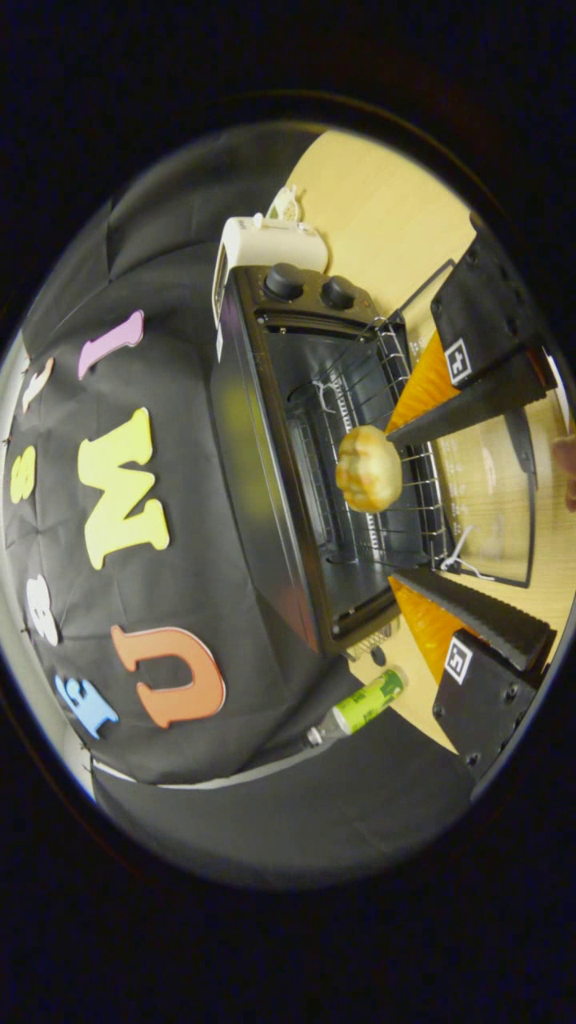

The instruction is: Open the toaster oven, put the food inside, and close the toaster oven door.

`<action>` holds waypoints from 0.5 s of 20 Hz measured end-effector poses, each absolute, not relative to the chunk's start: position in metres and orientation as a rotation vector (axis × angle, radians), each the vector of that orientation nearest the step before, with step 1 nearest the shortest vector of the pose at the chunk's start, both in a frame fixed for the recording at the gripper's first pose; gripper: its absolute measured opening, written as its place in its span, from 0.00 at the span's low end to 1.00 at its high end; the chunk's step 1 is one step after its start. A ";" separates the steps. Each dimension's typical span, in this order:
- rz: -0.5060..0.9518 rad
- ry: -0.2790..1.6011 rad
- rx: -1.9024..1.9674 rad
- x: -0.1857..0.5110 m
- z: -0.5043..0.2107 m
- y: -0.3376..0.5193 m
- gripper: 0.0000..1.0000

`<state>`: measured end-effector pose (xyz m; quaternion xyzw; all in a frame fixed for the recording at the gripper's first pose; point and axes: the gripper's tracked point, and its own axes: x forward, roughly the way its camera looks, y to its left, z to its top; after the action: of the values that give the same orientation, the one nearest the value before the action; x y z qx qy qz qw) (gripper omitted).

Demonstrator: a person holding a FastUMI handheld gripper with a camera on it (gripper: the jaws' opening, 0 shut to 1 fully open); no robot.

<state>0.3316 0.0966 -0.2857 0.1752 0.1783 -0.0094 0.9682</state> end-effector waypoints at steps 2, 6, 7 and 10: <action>0.019 0.357 0.326 0.308 -0.273 0.098 1.00; 0.071 0.380 0.248 0.263 -0.258 0.089 0.99; 0.081 0.391 0.232 0.253 -0.259 0.085 1.00; 0.105 0.457 0.190 0.229 -0.277 0.079 1.00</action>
<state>0.2291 0.0792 -0.2771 0.0941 0.2260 0.0520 0.9682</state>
